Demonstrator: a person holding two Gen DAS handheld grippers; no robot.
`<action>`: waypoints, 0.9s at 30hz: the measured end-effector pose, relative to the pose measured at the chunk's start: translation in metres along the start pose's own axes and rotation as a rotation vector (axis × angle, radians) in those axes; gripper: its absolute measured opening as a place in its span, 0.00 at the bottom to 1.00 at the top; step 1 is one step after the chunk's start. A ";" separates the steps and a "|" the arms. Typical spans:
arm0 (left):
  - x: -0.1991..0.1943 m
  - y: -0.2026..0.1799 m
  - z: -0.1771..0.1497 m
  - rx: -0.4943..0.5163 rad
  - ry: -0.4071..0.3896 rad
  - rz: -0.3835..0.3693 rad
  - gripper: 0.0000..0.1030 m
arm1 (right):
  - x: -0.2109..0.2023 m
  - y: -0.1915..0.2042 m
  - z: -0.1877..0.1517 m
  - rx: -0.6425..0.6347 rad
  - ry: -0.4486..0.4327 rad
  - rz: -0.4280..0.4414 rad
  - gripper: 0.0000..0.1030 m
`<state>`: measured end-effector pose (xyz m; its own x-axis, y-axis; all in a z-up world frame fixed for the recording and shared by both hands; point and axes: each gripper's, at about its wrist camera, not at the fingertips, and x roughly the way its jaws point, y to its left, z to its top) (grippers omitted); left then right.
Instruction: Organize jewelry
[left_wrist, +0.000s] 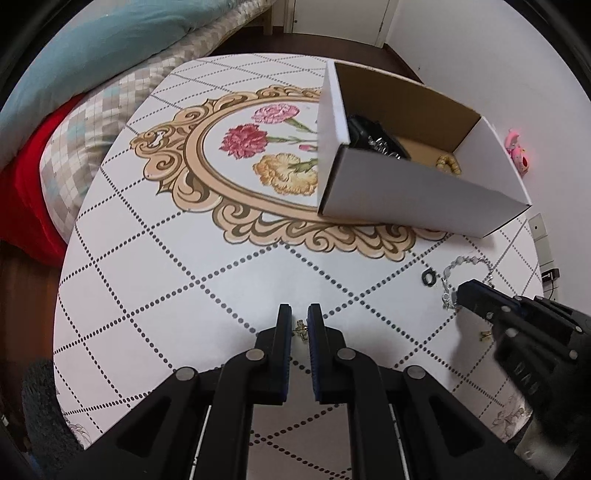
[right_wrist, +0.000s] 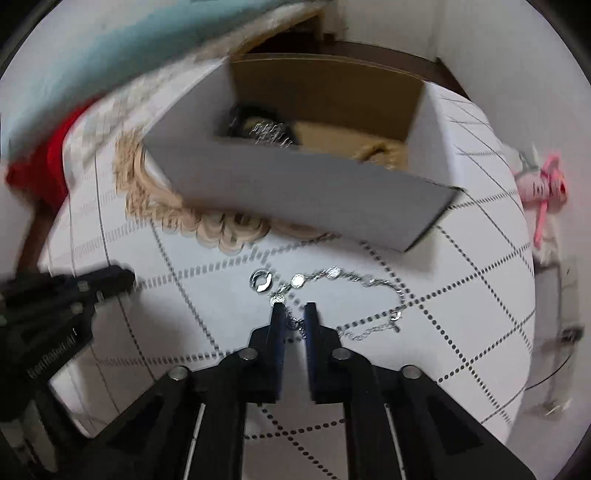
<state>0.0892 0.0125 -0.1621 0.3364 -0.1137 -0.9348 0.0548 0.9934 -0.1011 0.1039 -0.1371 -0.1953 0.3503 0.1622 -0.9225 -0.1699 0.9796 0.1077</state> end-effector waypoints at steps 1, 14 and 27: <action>-0.002 -0.001 0.001 0.001 -0.003 -0.004 0.06 | -0.004 -0.009 0.000 0.043 -0.001 0.024 0.02; -0.010 -0.010 0.014 0.011 -0.025 -0.046 0.06 | -0.062 -0.065 0.011 0.256 -0.132 0.089 0.02; -0.079 -0.035 0.070 0.042 -0.137 -0.177 0.06 | -0.155 -0.061 0.060 0.246 -0.316 0.171 0.02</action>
<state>0.1269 -0.0150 -0.0608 0.4422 -0.2901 -0.8487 0.1623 0.9565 -0.2423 0.1154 -0.2150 -0.0360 0.6072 0.3158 -0.7291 -0.0393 0.9284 0.3694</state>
